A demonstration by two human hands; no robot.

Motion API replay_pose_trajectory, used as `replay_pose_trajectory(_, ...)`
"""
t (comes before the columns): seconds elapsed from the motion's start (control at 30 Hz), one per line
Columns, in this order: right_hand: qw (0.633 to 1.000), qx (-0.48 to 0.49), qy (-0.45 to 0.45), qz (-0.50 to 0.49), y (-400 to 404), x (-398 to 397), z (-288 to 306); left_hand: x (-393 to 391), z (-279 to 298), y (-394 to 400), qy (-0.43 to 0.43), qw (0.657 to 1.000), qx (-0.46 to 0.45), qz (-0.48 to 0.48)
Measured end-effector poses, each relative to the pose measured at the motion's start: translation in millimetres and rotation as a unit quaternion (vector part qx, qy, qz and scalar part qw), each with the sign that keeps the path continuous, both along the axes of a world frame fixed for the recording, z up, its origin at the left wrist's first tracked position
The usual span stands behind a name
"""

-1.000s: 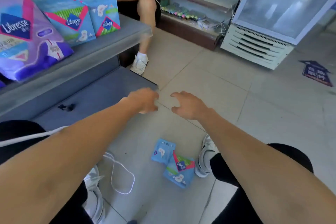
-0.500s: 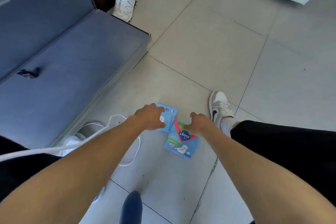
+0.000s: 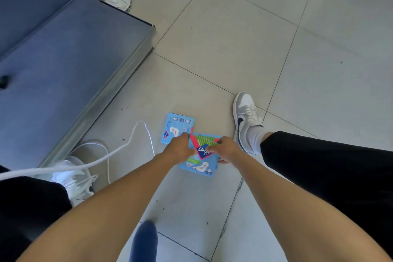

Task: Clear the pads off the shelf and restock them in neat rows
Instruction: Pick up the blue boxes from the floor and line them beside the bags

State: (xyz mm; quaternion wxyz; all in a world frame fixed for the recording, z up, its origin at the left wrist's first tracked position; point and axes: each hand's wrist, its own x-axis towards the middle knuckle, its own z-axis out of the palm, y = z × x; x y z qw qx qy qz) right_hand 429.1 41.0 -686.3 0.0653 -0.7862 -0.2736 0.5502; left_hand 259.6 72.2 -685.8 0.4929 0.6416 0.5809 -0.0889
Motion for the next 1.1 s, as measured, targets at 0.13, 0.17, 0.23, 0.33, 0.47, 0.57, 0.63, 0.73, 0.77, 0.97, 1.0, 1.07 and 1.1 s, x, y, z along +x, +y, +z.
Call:
replay_pose_trajectory(0.13, 1.0, 0.012, 0.005, 0.022, 6, 2, 7, -15, 9, 14, -0.017, 0.999, 0.023, 0.039)
replay_pose_trajectory(0.17, 0.999, 0.012, -0.012, 0.04, 7, 4, 7, -22, 12, 20, -0.016, 0.998, 0.031, 0.052)
replay_pose_trajectory(0.23, 0.992, 0.009, -0.084, 0.09, 10, 8, 7, -37, 17, 32, -0.013, 0.996, 0.042, 0.078)
replay_pose_trajectory(0.33, 0.984, -0.021, -0.13, 0.123, 10, 8, -2, -64, 20, 47, 0.013, 0.993, 0.06, 0.1)
replay_pose_trajectory(0.47, 0.99, -0.034, -0.107, 0.08, 3, -6, -25, -92, 11, 49, 0.041, 0.989, 0.051, 0.129)
replay_pose_trajectory(0.57, 0.99, -0.028, -0.126, 0.061, -6, -17, -43, -104, 0, 42, 0.051, 0.989, 0.03, 0.137)
replay_pose_trajectory(0.63, 0.988, -0.029, -0.14, 0.06, -8, -20, -51, -110, -7, 38, 0.056, 0.989, 0.02, 0.136)
replay_pose_trajectory(0.73, 0.989, -0.037, -0.135, 0.053, -3, -19, -52, -115, -13, 36, 0.057, 0.988, 0.021, 0.139)
replay_pose_trajectory(0.77, 0.99, -0.038, -0.13, 0.042, -2, -17, -50, -115, -13, 36, 0.049, 0.988, 0.022, 0.145)
replay_pose_trajectory(0.97, 0.994, -0.034, -0.098, 0.02, -10, -6, -42, -109, -3, 44, 0.006, 0.987, 0.041, 0.157)
replay_pose_trajectory(1.0, 0.996, -0.031, -0.087, 0.015, -9, -5, -36, -109, 0, 46, -0.002, 0.986, 0.048, 0.158)
replay_pose_trajectory(1.07, 0.997, -0.007, -0.074, 0.017, -5, -2, -28, -109, 6, 48, -0.023, 0.984, 0.064, 0.164)
replay_pose_trajectory(1.1, 0.997, 0.008, -0.076, 0.029, -3, 0, -20, -109, 12, 48, -0.039, 0.982, 0.072, 0.17)
